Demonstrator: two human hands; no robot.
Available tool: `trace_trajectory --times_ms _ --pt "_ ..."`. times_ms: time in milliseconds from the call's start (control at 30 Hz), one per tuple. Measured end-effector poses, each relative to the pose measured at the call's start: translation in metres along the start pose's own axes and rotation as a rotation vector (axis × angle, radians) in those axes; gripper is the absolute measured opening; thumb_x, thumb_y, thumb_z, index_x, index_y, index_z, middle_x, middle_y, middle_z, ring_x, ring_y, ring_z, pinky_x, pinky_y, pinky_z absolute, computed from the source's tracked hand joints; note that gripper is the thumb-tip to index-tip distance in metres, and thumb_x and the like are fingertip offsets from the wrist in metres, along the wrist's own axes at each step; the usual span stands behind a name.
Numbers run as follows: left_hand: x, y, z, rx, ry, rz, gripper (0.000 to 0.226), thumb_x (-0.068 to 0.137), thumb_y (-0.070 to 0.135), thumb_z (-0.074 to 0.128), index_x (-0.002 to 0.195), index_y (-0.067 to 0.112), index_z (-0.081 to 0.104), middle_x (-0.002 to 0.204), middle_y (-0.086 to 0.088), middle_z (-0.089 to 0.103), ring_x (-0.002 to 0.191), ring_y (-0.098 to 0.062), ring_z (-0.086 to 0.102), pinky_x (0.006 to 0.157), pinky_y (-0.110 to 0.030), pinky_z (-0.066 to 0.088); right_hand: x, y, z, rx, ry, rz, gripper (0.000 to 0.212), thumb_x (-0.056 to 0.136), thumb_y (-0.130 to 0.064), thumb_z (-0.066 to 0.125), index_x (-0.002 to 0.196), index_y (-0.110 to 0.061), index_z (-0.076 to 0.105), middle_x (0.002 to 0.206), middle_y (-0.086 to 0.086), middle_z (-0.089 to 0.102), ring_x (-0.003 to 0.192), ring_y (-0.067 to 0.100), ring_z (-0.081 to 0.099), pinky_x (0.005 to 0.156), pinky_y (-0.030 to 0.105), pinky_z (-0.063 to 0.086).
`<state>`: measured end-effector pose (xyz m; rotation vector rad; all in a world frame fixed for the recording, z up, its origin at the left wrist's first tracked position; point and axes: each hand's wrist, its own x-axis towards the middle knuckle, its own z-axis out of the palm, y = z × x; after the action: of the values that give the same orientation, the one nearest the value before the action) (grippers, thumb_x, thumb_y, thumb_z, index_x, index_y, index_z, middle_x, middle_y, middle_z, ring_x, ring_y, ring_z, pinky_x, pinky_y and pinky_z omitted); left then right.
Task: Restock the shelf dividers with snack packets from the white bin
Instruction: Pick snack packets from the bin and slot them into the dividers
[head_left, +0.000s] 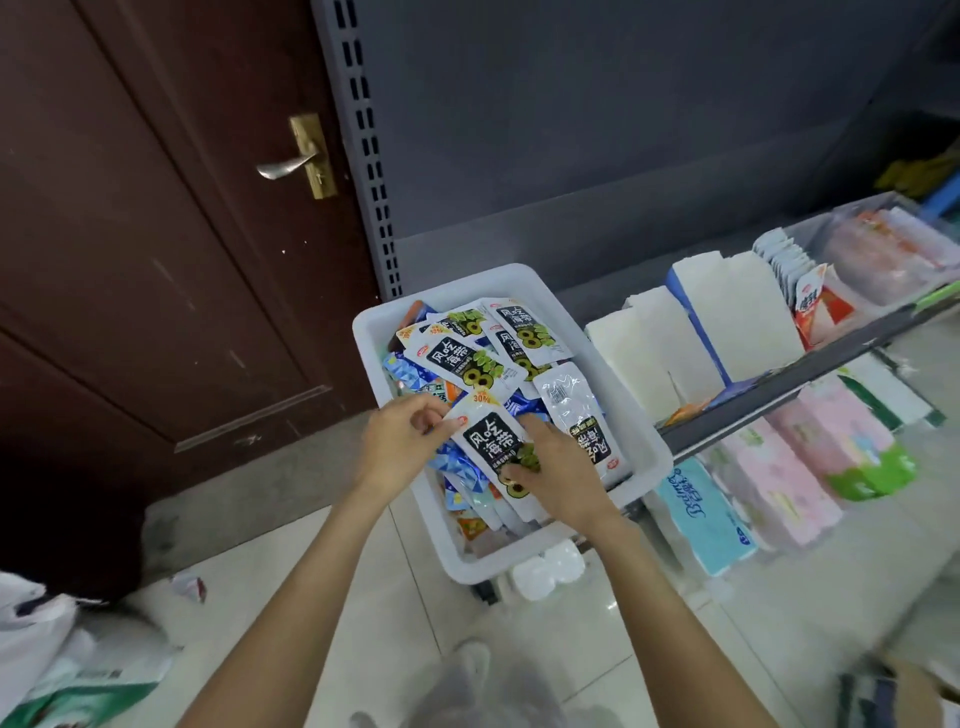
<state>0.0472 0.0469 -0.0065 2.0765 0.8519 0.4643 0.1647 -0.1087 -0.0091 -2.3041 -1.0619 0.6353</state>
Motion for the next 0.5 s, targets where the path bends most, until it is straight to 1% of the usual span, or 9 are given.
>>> trace_trajectory --times_ms 33,100,167,233,300,367,400,467,500 --pt "0.0 0.005 -0.002 -0.175 0.009 -0.043 0.01 0.078 0.027 0.074 0.081 0.03 0.065 0.079 0.011 0.063 0.073 0.0 0.054 0.068 -0.015 0.042 -0.002 -0.001 -0.005 0.119 -0.022 -0.011 0.036 0.088 -0.02 0.064 0.121 -0.015 0.053 0.113 0.006 0.064 0.1 0.024 0.06 0.083 0.036 0.049" --pt "-0.002 0.021 -0.006 -0.526 -0.016 -0.163 0.014 0.082 0.027 0.069 0.095 0.032 0.064 0.093 0.009 0.067 0.09 -0.006 0.062 0.079 -0.02 0.046 -0.01 -0.009 -0.02 0.512 -0.003 0.037 0.028 0.092 -0.019 0.06 0.12 -0.019 0.058 0.112 0.0 0.068 0.102 0.017 0.064 0.088 0.034 0.051" --pt "-0.004 0.037 -0.009 -0.67 -0.164 -0.245 0.027 0.085 0.033 0.064 0.111 0.032 0.059 0.106 0.006 0.067 0.098 -0.008 0.064 0.084 -0.024 0.049 -0.017 -0.015 -0.033 0.974 0.038 0.129 0.03 0.091 -0.014 0.059 0.119 -0.022 0.058 0.11 -0.003 0.07 0.101 0.015 0.066 0.086 0.03 0.053" --pt "-0.006 0.052 -0.005 -0.552 -0.377 -0.191 0.041 0.08 0.038 0.065 0.119 0.031 0.055 0.11 0.005 0.066 0.098 -0.008 0.065 0.085 -0.026 0.051 -0.02 -0.012 -0.041 1.192 0.114 0.182 0.042 0.087 -0.009 0.063 0.125 -0.024 0.052 0.112 0.0 0.069 0.101 0.02 0.067 0.083 0.034 0.055" --pt "-0.01 0.067 0.004 -0.441 -0.523 -0.127 0.047 0.078 0.033 0.069 0.122 0.03 0.052 0.109 0.006 0.065 0.093 -0.006 0.066 0.078 -0.024 0.053 -0.025 -0.007 -0.05 1.212 0.223 0.19 0.052 0.084 -0.006 0.066 0.127 -0.027 0.046 0.114 0.001 0.068 0.102 0.02 0.067 0.075 0.028 0.055" --pt "-0.011 0.079 0.018 -0.411 -0.555 -0.084 0.045 0.081 0.024 0.071 0.12 0.033 0.052 0.108 0.003 0.063 0.089 -0.008 0.067 0.072 -0.025 0.056 -0.034 0.001 -0.059 1.193 0.293 0.183 0.051 0.084 -0.006 0.067 0.124 -0.029 0.046 0.114 0.001 0.068 0.102 0.019 0.066 0.073 0.024 0.054" --pt "-0.009 0.085 0.027 -0.365 -0.543 -0.043 0.043 0.081 0.023 0.071 0.117 0.036 0.052 0.108 0.004 0.063 0.09 -0.009 0.066 0.073 -0.027 0.056 -0.038 0.007 -0.065 1.201 0.31 0.182 0.048 0.085 -0.009 0.066 0.124 -0.028 0.047 0.113 0.0 0.069 0.103 0.02 0.066 0.077 0.027 0.054" --pt "-0.003 0.097 0.042 -0.215 -0.526 0.047 0.041 0.081 0.025 0.071 0.115 0.04 0.052 0.105 0.014 0.058 0.094 -0.005 0.061 0.081 -0.029 0.053 -0.048 0.021 -0.081 1.206 0.371 0.208 0.039 0.088 -0.019 0.062 0.126 -0.025 0.051 0.112 -0.001 0.069 0.103 0.019 0.065 0.088 0.035 0.051" --pt "0.0 0.103 0.048 -0.156 -0.528 0.088 0.04 0.082 0.026 0.07 0.116 0.038 0.053 0.102 0.019 0.054 0.095 -0.002 0.057 0.084 -0.027 0.05 -0.053 0.032 -0.092 1.19 0.427 0.221 0.035 0.09 -0.022 0.06 0.124 -0.021 0.054 0.11 0.0 0.07 0.101 0.018 0.065 0.089 0.036 0.049"
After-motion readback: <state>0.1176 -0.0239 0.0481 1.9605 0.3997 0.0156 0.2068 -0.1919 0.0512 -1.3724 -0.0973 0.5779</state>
